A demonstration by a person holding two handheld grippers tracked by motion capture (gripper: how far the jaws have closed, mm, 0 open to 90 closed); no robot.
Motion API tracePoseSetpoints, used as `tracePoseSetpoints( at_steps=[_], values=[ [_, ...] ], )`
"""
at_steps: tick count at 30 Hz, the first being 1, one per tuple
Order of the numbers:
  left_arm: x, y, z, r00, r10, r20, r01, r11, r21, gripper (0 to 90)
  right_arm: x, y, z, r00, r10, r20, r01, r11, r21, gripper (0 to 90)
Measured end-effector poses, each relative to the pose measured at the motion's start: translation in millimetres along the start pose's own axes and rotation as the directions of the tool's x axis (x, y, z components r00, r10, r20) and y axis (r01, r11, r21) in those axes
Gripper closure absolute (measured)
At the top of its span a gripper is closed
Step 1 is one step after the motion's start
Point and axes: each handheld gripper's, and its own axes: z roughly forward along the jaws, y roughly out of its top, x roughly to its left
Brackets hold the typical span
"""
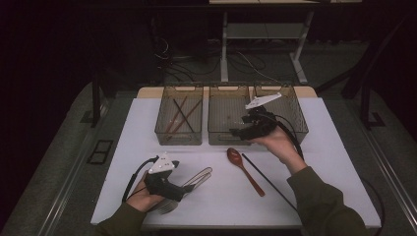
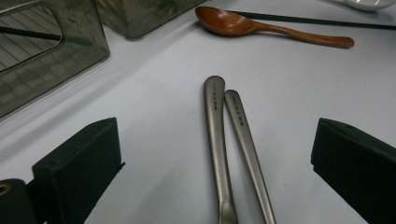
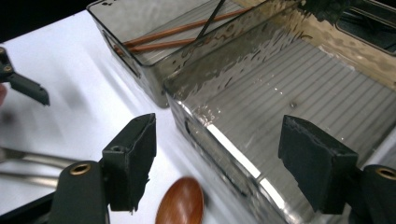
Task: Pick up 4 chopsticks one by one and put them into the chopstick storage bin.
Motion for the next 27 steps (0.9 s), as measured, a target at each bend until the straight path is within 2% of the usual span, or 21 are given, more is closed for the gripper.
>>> tracePoseSetpoints(
  at_steps=[4,13,18,21,27],
  values=[
    [0.8,0.7,-0.6,1.0000,-0.008,-0.003,0.008,1.0000,-0.001,0.7,-1.1,-13.7,-10.4,1.0000,0.004,0.001,-0.004,1.000,-0.005,27.5],
    [0.3,1.2,-1.5,1.0000,0.007,-0.003,-0.007,0.9999,0.008,0.7,-4.5,-48.9,-28.2,0.9994,0.034,0.009,-0.034,0.999,-0.009,27.5],
    [0.5,1.1,-1.6,1.0000,0.002,-0.008,-0.002,1.0000,0.006,0.7,-5.3,-68.7,-38.8,0.9988,0.047,0.010,-0.047,0.999,-0.020,27.7],
    [0.7,1.2,-1.2,0.9998,0.016,-0.008,-0.016,0.9998,0.013,0.7,-4.3,-78.1,-43.4,0.9985,0.052,0.013,-0.052,0.999,-0.013,27.8],
    [-0.1,1.1,-1.5,0.9999,0.013,-0.009,-0.013,0.9998,0.014,0.7,0.4,-93.2,-46.7,0.9988,0.047,0.009,-0.047,0.999,0.004,28.0]
  ],
)
